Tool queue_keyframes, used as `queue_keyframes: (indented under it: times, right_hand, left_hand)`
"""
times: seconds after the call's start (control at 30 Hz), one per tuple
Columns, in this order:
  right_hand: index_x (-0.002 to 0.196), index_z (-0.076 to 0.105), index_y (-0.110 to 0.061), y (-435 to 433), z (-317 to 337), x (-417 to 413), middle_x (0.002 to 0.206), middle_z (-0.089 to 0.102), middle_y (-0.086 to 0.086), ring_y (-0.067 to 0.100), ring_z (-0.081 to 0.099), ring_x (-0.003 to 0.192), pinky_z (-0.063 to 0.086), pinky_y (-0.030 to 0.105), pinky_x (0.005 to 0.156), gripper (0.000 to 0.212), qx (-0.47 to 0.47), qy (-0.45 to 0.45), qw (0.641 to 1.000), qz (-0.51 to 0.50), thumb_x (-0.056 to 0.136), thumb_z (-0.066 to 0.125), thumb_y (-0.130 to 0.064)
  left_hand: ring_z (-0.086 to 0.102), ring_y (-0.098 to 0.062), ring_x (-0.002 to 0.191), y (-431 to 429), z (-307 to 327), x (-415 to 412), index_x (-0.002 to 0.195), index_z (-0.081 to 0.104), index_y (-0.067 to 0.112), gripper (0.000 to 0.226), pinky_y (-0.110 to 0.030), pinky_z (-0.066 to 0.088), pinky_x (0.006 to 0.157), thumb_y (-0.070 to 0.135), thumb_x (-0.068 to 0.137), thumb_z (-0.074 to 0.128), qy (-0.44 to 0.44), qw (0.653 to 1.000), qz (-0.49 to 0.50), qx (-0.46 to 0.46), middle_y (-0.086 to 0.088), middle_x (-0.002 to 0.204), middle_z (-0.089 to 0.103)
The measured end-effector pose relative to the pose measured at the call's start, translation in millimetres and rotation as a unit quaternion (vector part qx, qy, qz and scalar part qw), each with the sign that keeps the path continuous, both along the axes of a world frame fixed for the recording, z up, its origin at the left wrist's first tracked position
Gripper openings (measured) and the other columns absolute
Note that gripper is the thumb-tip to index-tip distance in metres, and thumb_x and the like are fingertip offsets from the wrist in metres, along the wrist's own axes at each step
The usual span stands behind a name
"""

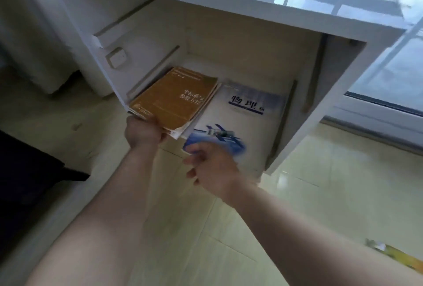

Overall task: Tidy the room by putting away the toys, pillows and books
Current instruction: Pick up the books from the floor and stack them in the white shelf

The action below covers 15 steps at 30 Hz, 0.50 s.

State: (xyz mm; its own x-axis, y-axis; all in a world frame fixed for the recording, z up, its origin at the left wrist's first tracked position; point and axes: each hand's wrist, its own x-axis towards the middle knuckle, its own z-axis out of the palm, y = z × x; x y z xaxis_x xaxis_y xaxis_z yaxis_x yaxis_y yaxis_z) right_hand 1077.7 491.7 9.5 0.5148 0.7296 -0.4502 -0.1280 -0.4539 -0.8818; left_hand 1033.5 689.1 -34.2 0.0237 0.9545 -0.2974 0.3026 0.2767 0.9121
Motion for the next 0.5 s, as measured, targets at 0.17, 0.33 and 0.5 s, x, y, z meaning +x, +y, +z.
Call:
queue_keyframes:
  times: [0.17,0.33,0.5]
  right_hand:
    - [0.111,0.07,-0.015,-94.3,-10.0,-10.0,0.09,0.078,0.007,0.007,0.062,0.056,0.046,0.015,0.048,0.021,-0.005,-0.038,0.999,0.031,0.103,0.051,-0.017]
    - [0.09,0.07,-0.029,-227.4,-25.6,24.7,0.063,0.068,-0.007,0.006,0.06,0.053,0.05,0.027,0.057,0.017,-0.051,-0.084,0.991,-0.088,0.099,0.056,-0.025]
    - [0.098,0.073,-0.023,-365.9,-36.3,56.0,0.062,0.068,-0.003,0.006,0.057,0.052,0.05,0.032,0.062,0.016,-0.111,-0.118,0.95,-0.265,0.099,0.057,-0.028]
  left_hand:
    - [0.061,-0.047,0.1,-125.8,2.5,-20.9,0.106,0.056,0.002,0.046,-0.047,0.044,0.079,0.048,0.102,0.053,0.16,0.972,-0.013,0.172,-0.028,0.106,0.067]
    - [0.065,-0.031,0.067,-318.6,-26.2,10.9,0.078,0.058,0.018,0.025,-0.043,0.05,0.06,0.031,0.099,0.056,0.118,0.909,-0.395,0.068,0.0,0.065,0.066]
    - [0.067,-0.019,0.053,-409.5,-12.4,65.9,0.089,0.055,0.023,0.021,-0.037,0.057,0.055,0.043,0.097,0.054,0.24,0.681,-0.689,0.064,0.0,0.071,0.068]
